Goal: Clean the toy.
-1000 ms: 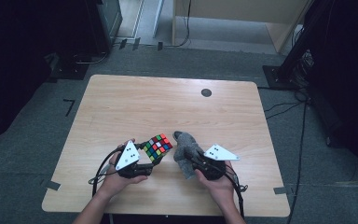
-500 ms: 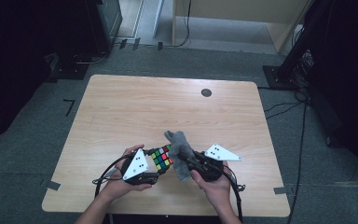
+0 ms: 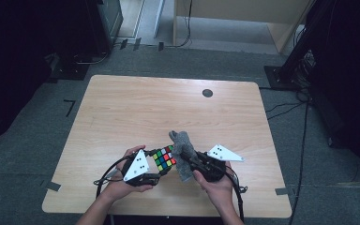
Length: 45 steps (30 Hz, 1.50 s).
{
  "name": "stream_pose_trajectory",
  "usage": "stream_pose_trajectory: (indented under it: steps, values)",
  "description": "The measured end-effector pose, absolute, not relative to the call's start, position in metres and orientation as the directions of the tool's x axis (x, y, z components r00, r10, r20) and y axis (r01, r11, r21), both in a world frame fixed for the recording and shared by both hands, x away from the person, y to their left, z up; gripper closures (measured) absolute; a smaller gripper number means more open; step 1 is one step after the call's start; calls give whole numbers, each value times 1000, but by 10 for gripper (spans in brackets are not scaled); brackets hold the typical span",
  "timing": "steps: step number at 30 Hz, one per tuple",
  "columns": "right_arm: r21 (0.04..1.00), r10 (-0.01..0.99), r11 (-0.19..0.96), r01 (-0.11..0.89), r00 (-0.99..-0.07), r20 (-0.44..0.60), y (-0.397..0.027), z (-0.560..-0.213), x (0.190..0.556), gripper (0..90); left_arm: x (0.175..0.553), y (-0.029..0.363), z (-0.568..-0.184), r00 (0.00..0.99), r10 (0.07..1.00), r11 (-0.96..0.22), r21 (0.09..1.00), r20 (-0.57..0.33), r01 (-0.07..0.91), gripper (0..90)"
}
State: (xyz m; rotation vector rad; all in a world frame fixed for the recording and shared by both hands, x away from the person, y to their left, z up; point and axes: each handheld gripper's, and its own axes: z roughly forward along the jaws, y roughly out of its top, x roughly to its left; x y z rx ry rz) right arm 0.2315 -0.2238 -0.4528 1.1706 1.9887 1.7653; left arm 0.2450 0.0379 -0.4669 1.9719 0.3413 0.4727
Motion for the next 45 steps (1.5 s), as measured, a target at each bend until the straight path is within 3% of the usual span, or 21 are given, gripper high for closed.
stream_pose_trajectory:
  steps: [4, 11, 14, 17, 20, 23, 28, 33, 35, 40, 45]
  values:
    - [943, 648, -2, 333, -718, 255, -206, -441, 221, 717, 244, 34, -470, 877, 440, -449, 893, 193, 29, 336]
    - [910, 712, -49, 412, -625, 321, -223, -454, 232, 722, 247, 43, -464, 885, 444, -389, 920, 142, 48, 336]
    - [930, 675, -34, 365, -678, 291, -212, -446, 224, 720, 246, 37, -468, 878, 448, -429, 902, 172, 43, 336]
    - [946, 670, -15, 324, -699, 251, -205, -439, 219, 719, 245, 39, -466, 885, 441, -396, 917, 148, 43, 337]
    - [931, 705, -44, 362, -649, 286, -216, -446, 227, 721, 246, 45, -461, 889, 446, -338, 939, 106, 58, 336]
    - [909, 717, -78, 409, -611, 336, -223, -453, 230, 723, 248, 45, -462, 882, 459, -354, 933, 108, 70, 337]
    - [946, 671, -30, 323, -695, 258, -204, -439, 219, 719, 246, 37, -466, 884, 450, -395, 916, 125, 72, 337]
    - [909, 720, -90, 407, -604, 342, -224, -448, 230, 719, 245, 43, -455, 896, 437, -325, 943, 82, 72, 337]
    - [903, 707, -111, 416, -605, 366, -224, -449, 229, 721, 246, 41, -458, 895, 438, -336, 938, 81, 80, 337]
    - [942, 677, -64, 328, -680, 282, -208, -434, 217, 718, 247, 40, -460, 892, 446, -339, 936, 70, 96, 337]
    - [905, 712, -109, 412, -603, 360, -223, -444, 228, 724, 248, 44, -454, 897, 440, -291, 950, 32, 109, 337]
